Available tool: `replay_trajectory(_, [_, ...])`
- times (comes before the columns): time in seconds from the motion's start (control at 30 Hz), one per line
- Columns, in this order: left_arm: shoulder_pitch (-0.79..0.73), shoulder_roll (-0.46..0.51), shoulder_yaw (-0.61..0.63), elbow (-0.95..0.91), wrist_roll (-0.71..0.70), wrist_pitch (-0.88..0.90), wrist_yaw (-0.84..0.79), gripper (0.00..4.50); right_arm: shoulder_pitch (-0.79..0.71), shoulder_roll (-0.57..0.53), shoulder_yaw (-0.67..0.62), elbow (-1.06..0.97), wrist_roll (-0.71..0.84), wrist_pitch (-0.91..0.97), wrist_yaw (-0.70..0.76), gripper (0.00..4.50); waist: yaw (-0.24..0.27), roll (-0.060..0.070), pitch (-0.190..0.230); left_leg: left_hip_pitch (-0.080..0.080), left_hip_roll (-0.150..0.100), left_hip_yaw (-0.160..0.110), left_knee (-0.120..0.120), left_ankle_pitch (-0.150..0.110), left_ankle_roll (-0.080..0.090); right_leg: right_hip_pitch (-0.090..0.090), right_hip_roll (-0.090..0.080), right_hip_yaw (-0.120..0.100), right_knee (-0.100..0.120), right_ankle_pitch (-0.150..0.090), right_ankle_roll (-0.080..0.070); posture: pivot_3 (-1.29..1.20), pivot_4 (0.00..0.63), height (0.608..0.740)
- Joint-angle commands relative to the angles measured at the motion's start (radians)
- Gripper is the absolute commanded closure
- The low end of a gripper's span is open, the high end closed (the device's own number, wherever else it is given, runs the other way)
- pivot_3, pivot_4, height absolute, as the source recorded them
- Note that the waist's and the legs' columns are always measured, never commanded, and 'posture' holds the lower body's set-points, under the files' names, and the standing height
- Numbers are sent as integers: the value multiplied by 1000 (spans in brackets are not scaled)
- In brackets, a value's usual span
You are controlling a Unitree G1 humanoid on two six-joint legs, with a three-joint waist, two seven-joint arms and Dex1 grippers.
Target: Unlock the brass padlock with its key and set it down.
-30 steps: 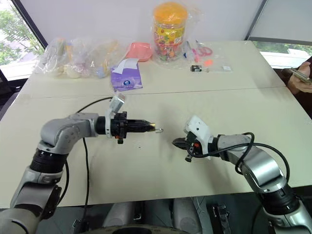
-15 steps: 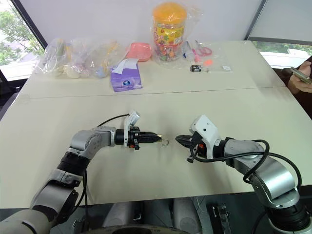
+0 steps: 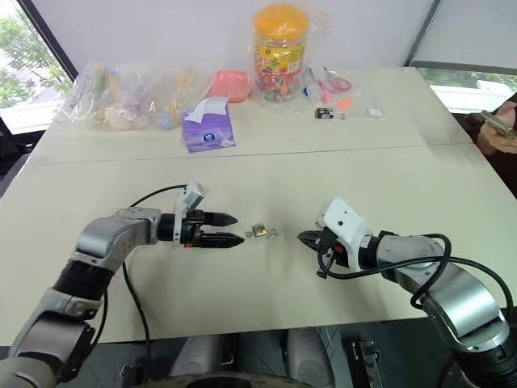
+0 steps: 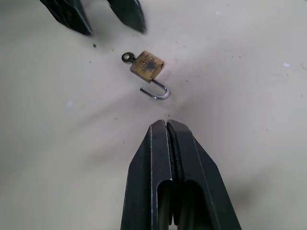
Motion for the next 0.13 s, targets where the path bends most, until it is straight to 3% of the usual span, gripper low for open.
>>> replay_trajectory(0.03, [16,58,42,-131,-25,-22,-41,68,1,-39,-19,-12,-17,-40,34,4500,2,0,0,0,0,0,0,0,0,0,0,0,0,0,0,0,150,737])
replay_trajectory(0.13, [35,96,68,-192,-48,-18,-57,68,-3,-60,-26,-5,-20,-53,53,4500,2,0,0,-1,-1,0,0,0,0,0,-2,0,-2,0,0,0,150,737])
